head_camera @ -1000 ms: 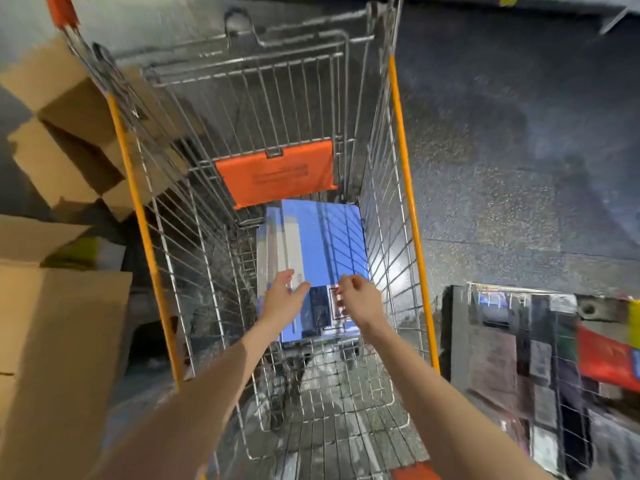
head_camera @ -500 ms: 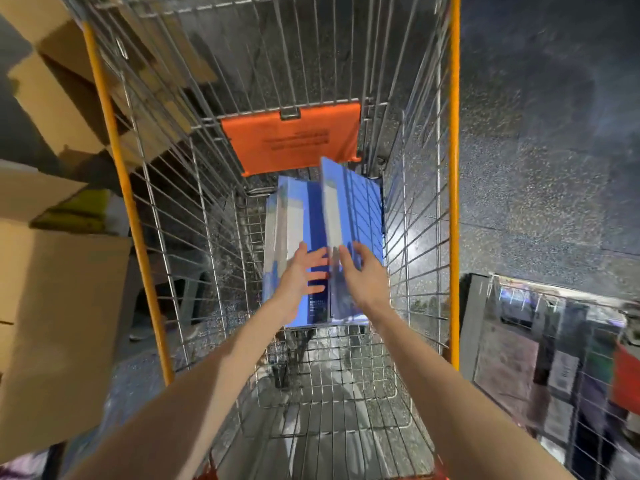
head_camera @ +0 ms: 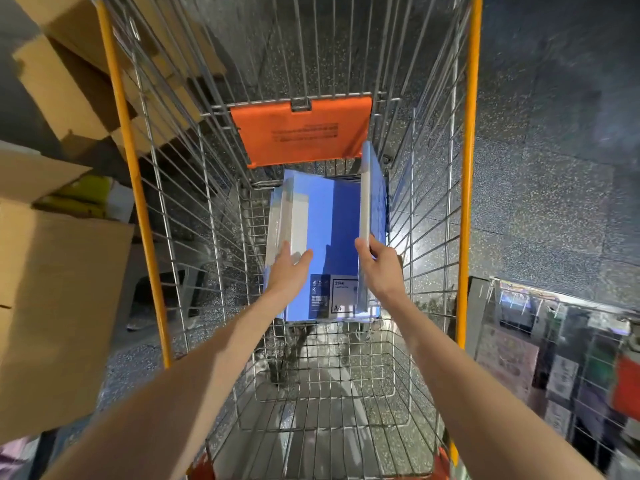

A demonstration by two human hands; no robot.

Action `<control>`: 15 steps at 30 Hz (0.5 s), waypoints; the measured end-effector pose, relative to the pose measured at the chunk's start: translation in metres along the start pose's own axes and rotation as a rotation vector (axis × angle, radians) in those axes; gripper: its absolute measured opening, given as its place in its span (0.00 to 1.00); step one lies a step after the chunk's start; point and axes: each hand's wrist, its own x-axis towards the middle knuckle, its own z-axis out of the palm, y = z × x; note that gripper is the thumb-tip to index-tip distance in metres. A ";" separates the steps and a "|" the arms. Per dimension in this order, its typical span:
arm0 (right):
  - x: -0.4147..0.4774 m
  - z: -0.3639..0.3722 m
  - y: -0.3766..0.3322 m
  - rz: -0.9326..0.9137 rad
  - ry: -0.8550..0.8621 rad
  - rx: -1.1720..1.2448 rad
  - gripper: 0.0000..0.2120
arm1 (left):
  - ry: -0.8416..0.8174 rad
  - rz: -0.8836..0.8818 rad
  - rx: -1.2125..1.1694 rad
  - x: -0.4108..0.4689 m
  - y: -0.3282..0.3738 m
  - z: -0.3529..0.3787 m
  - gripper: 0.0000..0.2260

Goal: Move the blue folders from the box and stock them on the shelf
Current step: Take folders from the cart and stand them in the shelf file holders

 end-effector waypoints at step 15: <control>-0.013 -0.011 -0.015 0.087 0.101 0.001 0.19 | -0.249 0.022 -0.448 -0.030 0.058 0.029 0.28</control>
